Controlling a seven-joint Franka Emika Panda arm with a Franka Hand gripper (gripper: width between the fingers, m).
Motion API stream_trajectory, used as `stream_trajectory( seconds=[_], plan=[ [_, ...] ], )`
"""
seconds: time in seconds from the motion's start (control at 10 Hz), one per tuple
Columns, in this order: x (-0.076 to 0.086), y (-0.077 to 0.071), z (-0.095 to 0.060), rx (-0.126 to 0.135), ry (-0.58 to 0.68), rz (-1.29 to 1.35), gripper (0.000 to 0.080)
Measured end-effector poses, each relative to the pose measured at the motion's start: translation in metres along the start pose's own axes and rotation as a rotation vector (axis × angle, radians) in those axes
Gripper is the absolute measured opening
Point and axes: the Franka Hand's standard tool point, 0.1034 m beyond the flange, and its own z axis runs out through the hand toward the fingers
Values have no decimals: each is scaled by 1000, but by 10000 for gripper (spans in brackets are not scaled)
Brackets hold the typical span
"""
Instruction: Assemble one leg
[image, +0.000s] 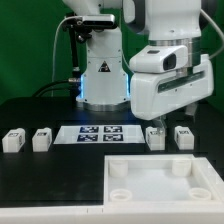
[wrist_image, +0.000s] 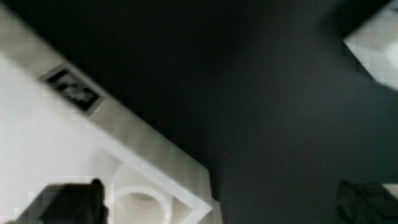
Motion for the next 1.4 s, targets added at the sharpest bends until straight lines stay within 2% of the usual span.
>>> stream_trajectory(
  seconds=[0.1,0.3,0.4,0.6,0.7,0.8,1.1,1.2,1.3,1.4],
  plan=[
    [-2,4,0,-1,0,23,649],
    [-1,2,0,13,5,258,649],
    [1,-6,1,24,2,414,649],
    [6,-32,5,48,-12,681,649],
    [8,-40,7,53,-11,758,649],
    [7,-45,10,54,-20,754,649],
    [2,-42,9,65,-87,718,649],
    [-5,-44,8,99,-222,702,649],
    [3,-40,8,119,-271,707,649],
    [-7,-49,9,152,-422,723,649]
  ],
)
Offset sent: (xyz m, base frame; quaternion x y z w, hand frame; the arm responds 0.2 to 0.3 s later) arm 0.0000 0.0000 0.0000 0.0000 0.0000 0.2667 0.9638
